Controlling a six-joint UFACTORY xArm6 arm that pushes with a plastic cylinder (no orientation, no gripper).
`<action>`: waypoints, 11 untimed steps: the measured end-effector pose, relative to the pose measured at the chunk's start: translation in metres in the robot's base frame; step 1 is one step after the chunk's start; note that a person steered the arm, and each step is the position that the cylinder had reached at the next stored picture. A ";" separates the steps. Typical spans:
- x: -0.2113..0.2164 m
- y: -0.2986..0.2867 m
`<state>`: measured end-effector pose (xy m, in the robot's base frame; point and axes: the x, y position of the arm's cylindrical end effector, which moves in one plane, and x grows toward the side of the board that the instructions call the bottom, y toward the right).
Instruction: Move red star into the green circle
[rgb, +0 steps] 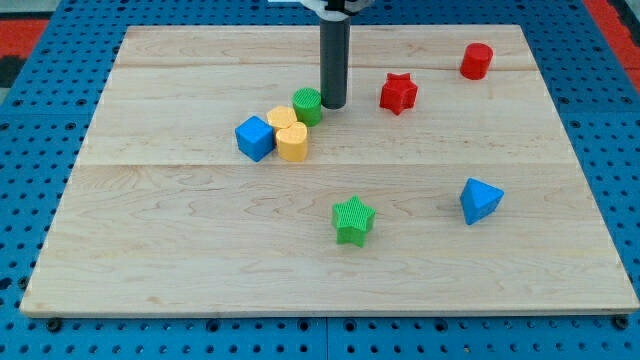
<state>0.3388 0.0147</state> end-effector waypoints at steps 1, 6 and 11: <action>-0.070 0.021; -0.054 0.151; -0.006 0.070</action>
